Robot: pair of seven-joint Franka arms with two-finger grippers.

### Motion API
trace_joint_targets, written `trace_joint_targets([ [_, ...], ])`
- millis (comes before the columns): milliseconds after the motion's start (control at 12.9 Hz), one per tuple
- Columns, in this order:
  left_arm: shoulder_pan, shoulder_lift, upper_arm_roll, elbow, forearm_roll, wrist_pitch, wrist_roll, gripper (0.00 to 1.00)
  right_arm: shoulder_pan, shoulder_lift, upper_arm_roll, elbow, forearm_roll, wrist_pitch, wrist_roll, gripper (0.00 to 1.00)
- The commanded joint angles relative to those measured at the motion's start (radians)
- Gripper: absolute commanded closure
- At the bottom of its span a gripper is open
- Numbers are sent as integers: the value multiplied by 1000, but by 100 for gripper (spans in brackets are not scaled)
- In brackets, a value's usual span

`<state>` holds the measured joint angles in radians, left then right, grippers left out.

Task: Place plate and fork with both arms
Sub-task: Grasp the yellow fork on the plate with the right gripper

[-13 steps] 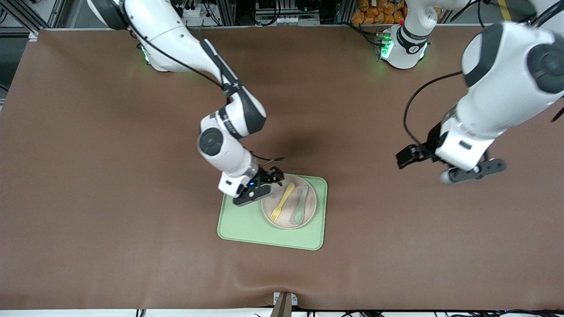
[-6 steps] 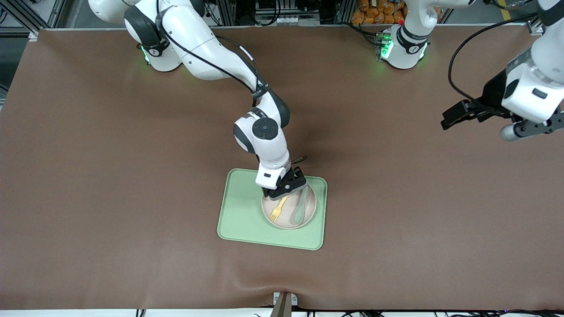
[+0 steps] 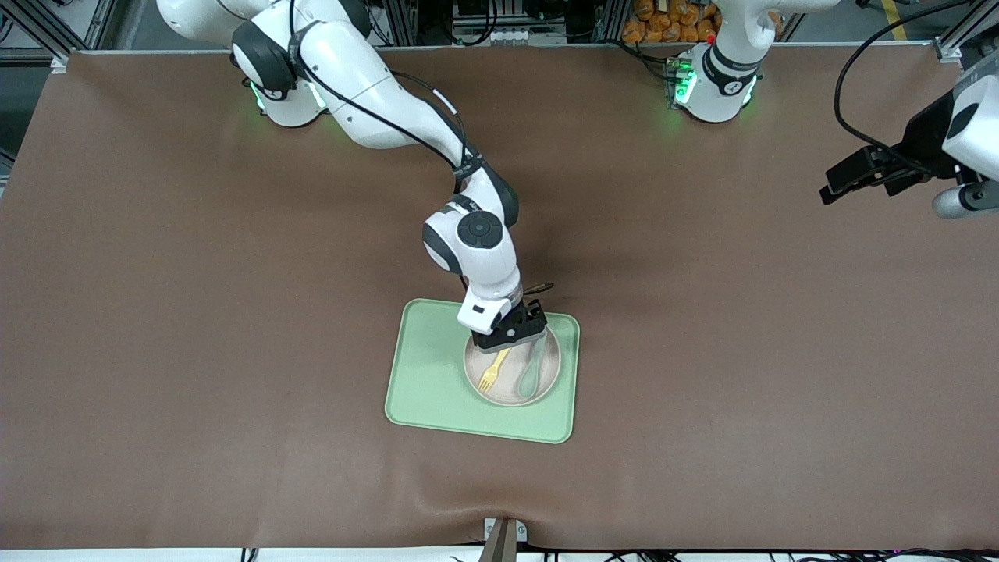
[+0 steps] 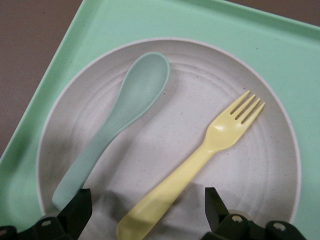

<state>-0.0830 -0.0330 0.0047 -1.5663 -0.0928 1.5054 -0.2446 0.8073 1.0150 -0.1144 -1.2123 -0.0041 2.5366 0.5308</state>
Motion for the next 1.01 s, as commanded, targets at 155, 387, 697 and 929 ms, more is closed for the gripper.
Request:
trace_joint_targets([
  [155, 57, -74, -95, -70, 85, 7, 30, 0, 1, 5, -27, 14, -25, -21, 170, 0],
  [387, 72, -65, -109, -64, 84, 15, 27, 0, -5, 4, -27, 13, -17, -22, 300, 0],
  [697, 72, -62, -110, -64, 84, 15, 27, 0, -5, 8, -28, 8, -19, -22, 428, 2],
  [929, 65, -62, -111, -64, 76, 15, 21, 0, 4, 16, -28, 4, -25, -22, 451, 53],
])
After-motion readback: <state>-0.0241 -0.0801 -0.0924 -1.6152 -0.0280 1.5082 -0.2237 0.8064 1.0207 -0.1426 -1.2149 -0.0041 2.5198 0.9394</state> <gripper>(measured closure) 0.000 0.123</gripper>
